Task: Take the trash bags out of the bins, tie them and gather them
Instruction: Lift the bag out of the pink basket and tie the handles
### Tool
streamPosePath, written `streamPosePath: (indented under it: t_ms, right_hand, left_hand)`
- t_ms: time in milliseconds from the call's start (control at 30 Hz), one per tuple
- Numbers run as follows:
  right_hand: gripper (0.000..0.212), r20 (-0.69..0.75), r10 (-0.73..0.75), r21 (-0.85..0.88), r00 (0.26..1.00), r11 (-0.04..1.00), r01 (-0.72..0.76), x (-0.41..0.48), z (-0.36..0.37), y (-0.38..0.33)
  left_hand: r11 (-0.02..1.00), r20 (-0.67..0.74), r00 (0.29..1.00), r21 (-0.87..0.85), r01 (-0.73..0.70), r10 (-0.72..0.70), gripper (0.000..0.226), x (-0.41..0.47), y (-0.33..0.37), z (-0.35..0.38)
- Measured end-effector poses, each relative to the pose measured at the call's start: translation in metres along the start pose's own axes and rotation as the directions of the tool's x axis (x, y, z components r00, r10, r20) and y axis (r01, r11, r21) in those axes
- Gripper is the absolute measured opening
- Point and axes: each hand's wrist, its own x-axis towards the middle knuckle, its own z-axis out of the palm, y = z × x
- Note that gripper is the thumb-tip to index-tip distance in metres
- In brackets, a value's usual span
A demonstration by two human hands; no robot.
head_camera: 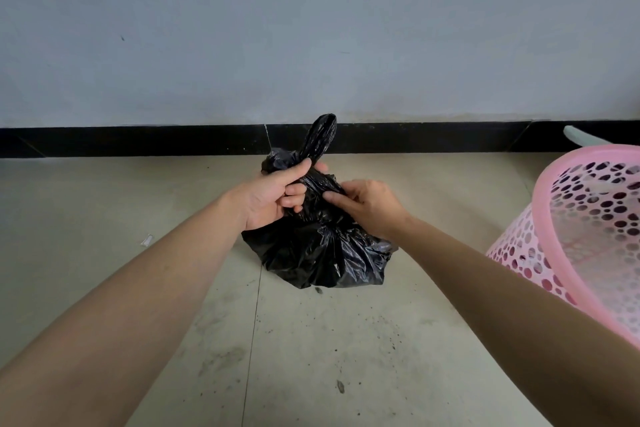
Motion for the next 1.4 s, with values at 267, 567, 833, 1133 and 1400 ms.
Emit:
streamPosePath:
  t_ms: [267, 567, 833, 1133, 1400]
  right_hand:
    - [0.077, 0.103, 0.222, 0.605, 0.97, 0.76, -0.238, 0.009, -0.037, -0.035]
    - [0.026, -0.173, 0.171, 0.701, 0.97, 0.713, -0.001, 0.024, -0.05, -0.053]
    - [0.024, -0.246, 0.319, 0.774, 0.915, 0.633, -0.013, 0.02, -0.063, -0.041]
    - [0.027, -0.101, 0.36, 0.862, 0.927, 0.498, -0.099, 0.007, -0.059, -0.041]
    - [0.034, 0.085, 0.459, 0.876, 0.885, 0.389, -0.286, 0.0, -0.036, -0.044]
  left_hand:
    - [0.998, 0.088, 0.996, 0.059, -0.022, 0.017, 0.027, -0.004, 0.006, 0.008]
    - [0.99, -0.008, 0.997, 0.123, -0.072, 0.074, 0.015, -0.003, -0.001, 0.022]
    - [0.995, 0.214, 0.973, -0.012, 0.096, -0.091, 0.067, -0.008, 0.01, 0.016]
    - [0.943, 0.058, 0.989, -0.316, -0.108, 0.133, 0.042, -0.002, 0.003, 0.012]
    - [0.948, -0.055, 0.987, -0.274, -0.161, 0.151, 0.051, 0.002, 0.005, 0.006]
